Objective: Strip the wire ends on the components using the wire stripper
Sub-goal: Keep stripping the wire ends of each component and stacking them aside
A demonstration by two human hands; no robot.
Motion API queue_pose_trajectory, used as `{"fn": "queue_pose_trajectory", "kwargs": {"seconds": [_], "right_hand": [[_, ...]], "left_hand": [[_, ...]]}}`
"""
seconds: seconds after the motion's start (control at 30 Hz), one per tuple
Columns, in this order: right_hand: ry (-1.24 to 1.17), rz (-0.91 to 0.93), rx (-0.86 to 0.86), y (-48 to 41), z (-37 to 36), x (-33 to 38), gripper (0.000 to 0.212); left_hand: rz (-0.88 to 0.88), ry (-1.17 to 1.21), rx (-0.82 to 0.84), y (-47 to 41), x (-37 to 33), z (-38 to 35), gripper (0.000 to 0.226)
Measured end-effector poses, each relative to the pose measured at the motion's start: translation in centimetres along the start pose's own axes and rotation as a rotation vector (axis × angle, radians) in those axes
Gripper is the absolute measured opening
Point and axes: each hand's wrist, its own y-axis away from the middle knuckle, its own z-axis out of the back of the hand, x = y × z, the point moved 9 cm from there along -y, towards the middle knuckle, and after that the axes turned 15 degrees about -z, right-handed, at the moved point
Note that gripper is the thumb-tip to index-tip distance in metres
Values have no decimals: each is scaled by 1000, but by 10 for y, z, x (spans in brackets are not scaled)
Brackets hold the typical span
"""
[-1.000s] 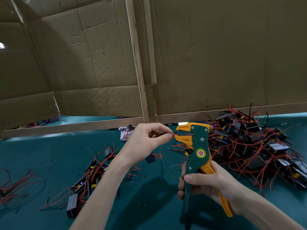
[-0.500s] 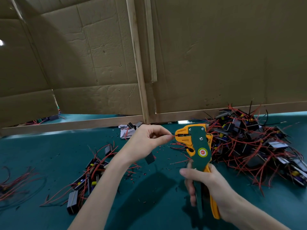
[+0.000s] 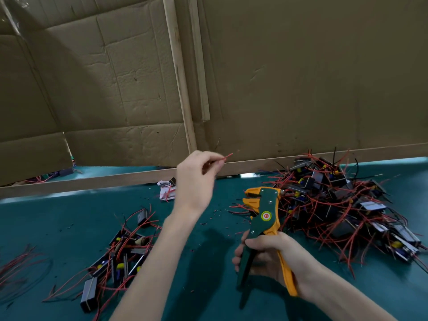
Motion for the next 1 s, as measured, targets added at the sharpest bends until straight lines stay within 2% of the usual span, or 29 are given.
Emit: {"fn": "queue_pose_trajectory", "kwargs": {"seconds": [0.17, 0.23, 0.3, 0.33, 0.4, 0.47, 0.63, 0.7, 0.83, 0.93, 1.0], "right_hand": [[-90, -80, 35, -6, 1, -8, 28], [-79, -70, 42, -8, 1, -7, 35], [-86, -69, 46, -9, 3, -8, 39], [-92, -73, 52, -10, 4, -8, 37], [-90, -81, 65, -10, 4, -8, 31], [-86, -83, 65, -10, 5, -8, 32], [-80, -64, 59, -10, 5, -6, 51], [-76, -69, 62, -9, 3, -6, 47], [-103, -88, 40, -10, 5, -7, 26], [-110, -91, 10, -10, 9, -7, 24], [-110, -99, 2, -10, 11, -8, 28]], "left_hand": [[-117, 161, 75, -31, -49, -72, 20], [-74, 326, 258, -32, -63, -113, 31], [-32, 431, 549, -18, -76, -152, 44], [-34, 429, 672, -10, -81, -165, 49], [-55, 385, 794, 0, -86, -173, 56], [-45, 352, 804, 2, -85, -169, 59], [-24, 302, 787, 5, -84, -152, 62], [-31, 264, 762, 7, -82, -142, 61], [-28, 222, 783, 18, -69, -116, 61], [85, 196, 691, 21, -28, -71, 54], [195, -15, 626, 27, 21, -31, 52]]}}
